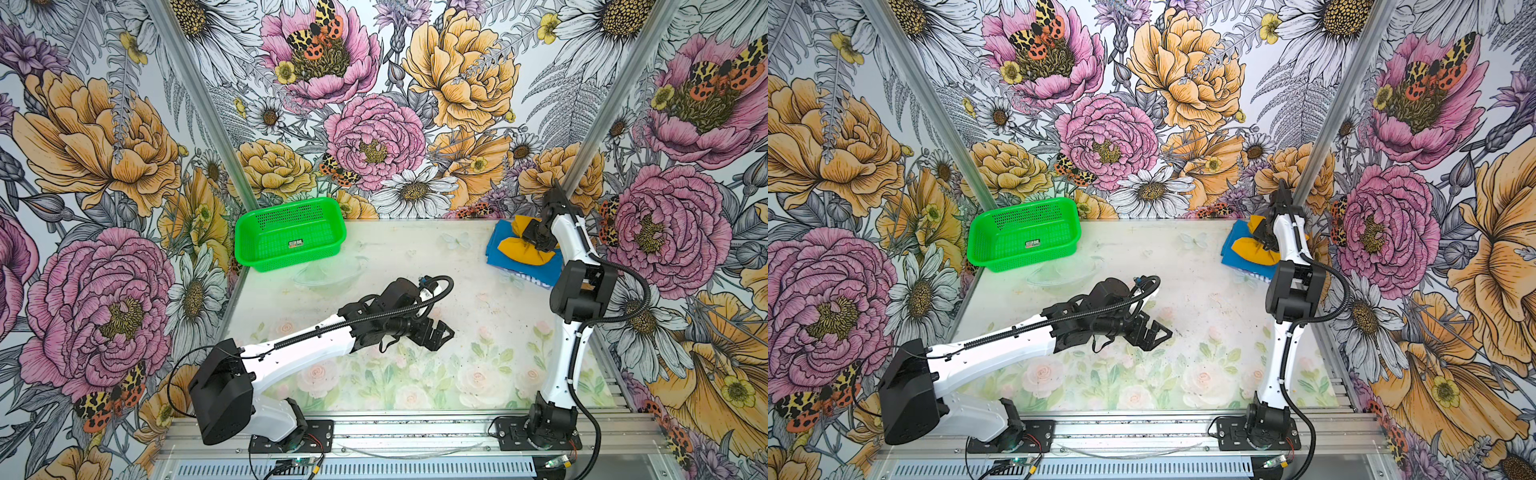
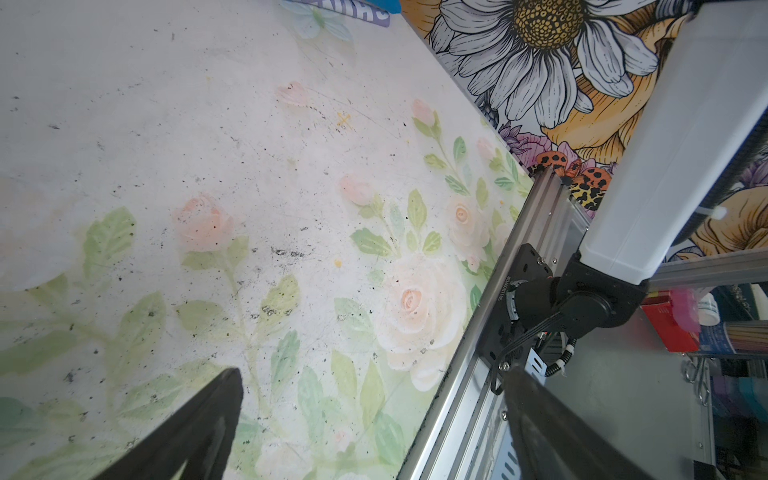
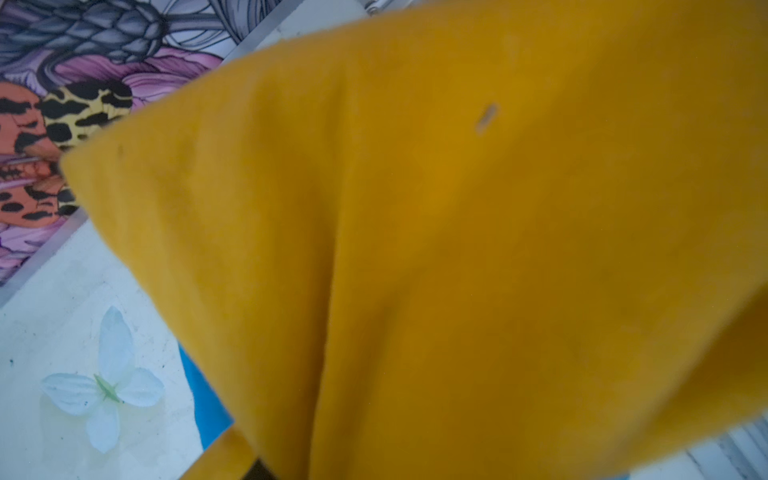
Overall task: Fold and stack the t-shirts
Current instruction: 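Lower the yellow bundle onto the folded blue shirt with right gripper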
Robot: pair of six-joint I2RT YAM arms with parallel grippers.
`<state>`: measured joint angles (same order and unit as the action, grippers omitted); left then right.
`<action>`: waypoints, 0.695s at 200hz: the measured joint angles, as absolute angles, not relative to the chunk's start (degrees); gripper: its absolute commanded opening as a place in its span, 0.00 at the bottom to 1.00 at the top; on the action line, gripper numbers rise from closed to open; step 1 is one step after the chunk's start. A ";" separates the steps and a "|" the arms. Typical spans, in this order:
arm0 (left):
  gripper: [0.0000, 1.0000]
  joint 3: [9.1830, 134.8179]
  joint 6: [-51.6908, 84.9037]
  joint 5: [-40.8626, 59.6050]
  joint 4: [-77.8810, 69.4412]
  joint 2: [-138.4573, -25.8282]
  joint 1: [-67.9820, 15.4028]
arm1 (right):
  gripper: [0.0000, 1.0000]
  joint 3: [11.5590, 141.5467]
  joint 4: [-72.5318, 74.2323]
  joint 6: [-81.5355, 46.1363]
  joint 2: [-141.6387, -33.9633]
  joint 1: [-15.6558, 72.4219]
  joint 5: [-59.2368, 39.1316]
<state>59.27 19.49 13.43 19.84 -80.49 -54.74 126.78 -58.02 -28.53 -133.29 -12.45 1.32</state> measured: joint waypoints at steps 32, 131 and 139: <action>0.99 59.27 19.51 13.30 19.42 -80.53 -54.74 | 0.90 119.48 -57.89 -25.39 -127.72 -13.34 -0.80; 0.99 59.75 19.49 13.69 17.65 -85.01 -54.35 | 0.92 102.69 -56.25 -20.97 -109.36 -27.99 -14.74; 0.99 59.72 19.49 13.91 17.67 -85.01 -54.08 | 0.92 102.69 -56.14 -20.93 -109.95 -27.35 -15.94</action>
<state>59.72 19.49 13.91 17.67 -85.01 -54.08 102.69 -56.14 -20.93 -109.95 -27.35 -15.94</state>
